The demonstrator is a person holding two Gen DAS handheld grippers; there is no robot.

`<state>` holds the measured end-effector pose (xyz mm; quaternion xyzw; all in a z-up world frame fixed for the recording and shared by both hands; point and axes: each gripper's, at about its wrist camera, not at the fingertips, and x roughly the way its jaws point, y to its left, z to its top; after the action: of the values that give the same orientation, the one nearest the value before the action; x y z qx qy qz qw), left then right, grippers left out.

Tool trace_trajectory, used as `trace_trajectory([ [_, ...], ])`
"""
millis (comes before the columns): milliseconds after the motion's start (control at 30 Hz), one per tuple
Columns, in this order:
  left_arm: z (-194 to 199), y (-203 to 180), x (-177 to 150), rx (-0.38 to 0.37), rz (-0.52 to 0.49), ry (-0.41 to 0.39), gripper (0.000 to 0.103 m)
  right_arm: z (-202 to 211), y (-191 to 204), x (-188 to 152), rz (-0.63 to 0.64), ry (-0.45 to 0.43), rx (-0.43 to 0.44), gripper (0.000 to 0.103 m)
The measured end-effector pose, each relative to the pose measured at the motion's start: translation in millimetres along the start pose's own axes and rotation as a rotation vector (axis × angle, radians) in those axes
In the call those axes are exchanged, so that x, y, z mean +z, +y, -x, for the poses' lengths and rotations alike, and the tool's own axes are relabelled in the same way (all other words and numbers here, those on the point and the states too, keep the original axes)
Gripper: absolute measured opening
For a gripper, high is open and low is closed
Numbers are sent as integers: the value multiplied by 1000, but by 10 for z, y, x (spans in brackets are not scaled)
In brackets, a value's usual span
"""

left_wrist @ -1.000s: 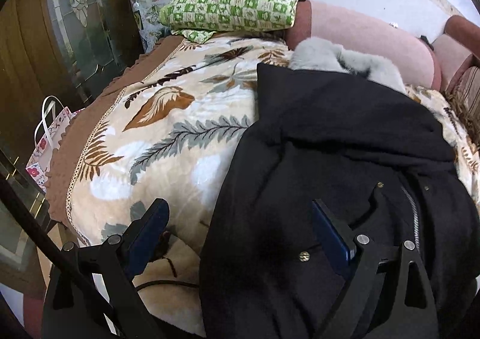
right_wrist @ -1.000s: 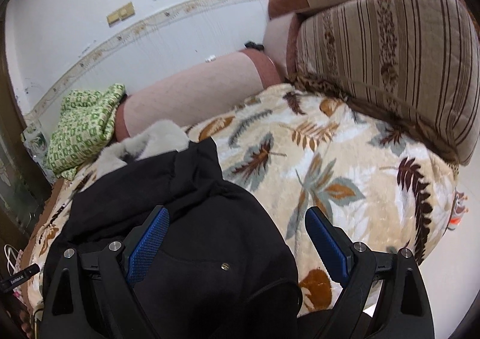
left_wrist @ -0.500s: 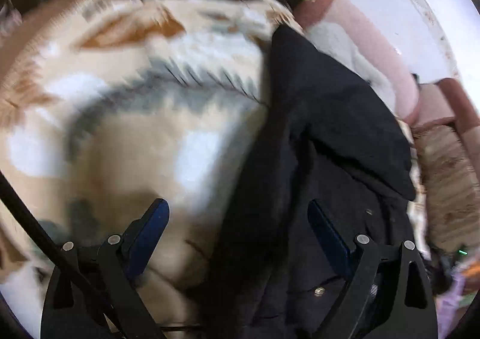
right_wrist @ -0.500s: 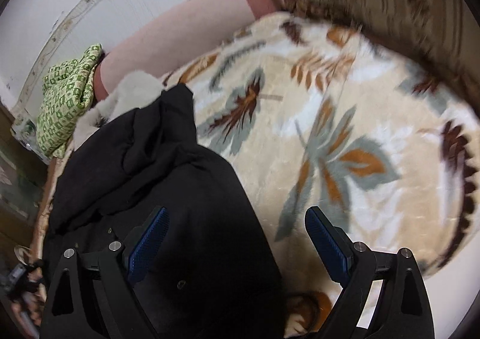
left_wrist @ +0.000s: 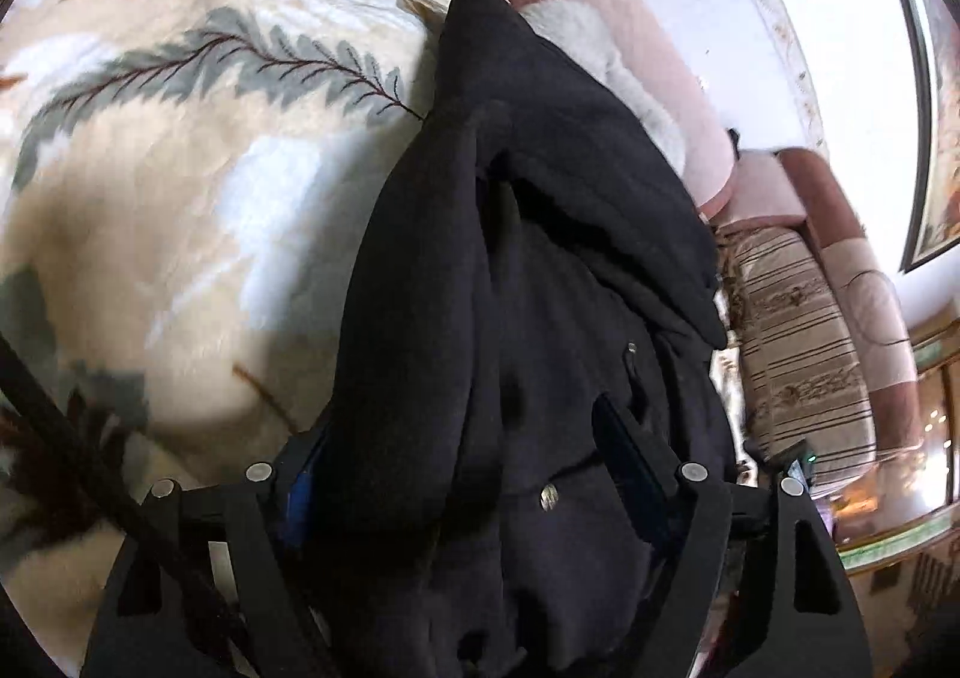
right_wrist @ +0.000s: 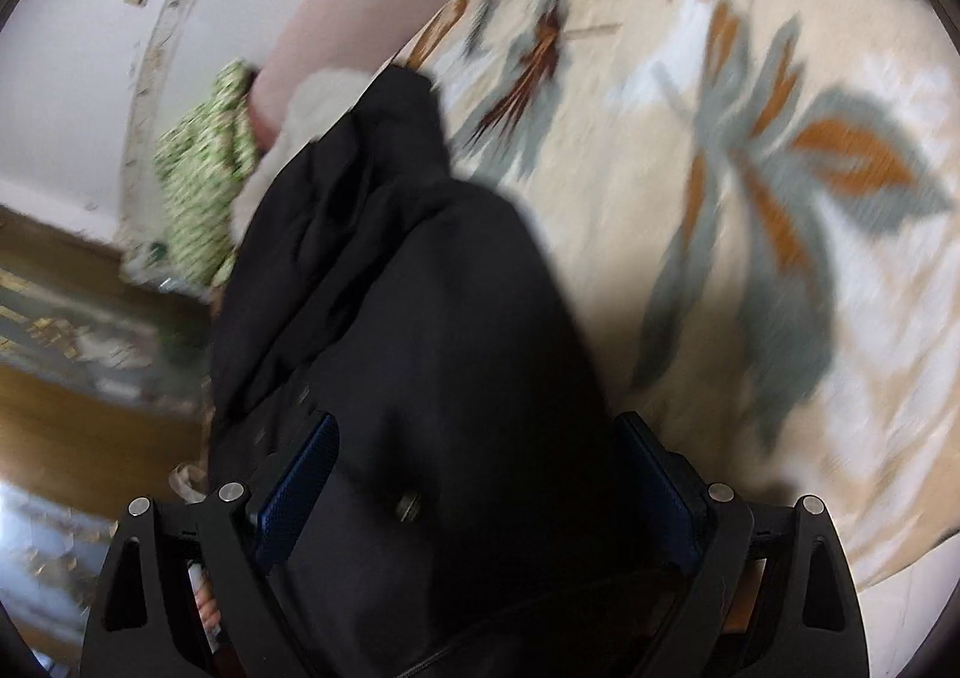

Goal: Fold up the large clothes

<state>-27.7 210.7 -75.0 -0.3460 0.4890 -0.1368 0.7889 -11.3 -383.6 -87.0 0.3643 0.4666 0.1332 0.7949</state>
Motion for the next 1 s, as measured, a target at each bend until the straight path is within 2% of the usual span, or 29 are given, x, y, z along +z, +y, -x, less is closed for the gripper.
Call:
trace_trajectory([
  [200, 52, 124, -150, -42, 38, 17, 78, -3, 113, -249, 44, 56, 33, 95],
  [433, 90, 78, -325, -62, 18, 36, 78, 4, 166, -576, 98, 75, 49, 94],
  [533, 80, 25, -436, -40, -22, 40, 78, 23, 176, -658, 115, 60, 49, 93],
  [667, 17, -90, -581, 6, -91, 56, 78, 18, 213, -714, 135, 60, 44, 86],
  [800, -70, -181, -662, 71, -136, 49, 78, -16, 295, -815, 204, 69, -5, 72],
  [933, -100, -208, -692, 117, -132, 28, 78, -74, 355, -856, 248, 70, -63, 70],
  [967, -96, -216, -703, 130, -131, 19, 78, -94, 359, -856, 253, 73, -75, 68],
  [1000, -85, -233, -726, 150, -136, 11, 65, -95, 352, -866, 256, 74, -86, 62],
])
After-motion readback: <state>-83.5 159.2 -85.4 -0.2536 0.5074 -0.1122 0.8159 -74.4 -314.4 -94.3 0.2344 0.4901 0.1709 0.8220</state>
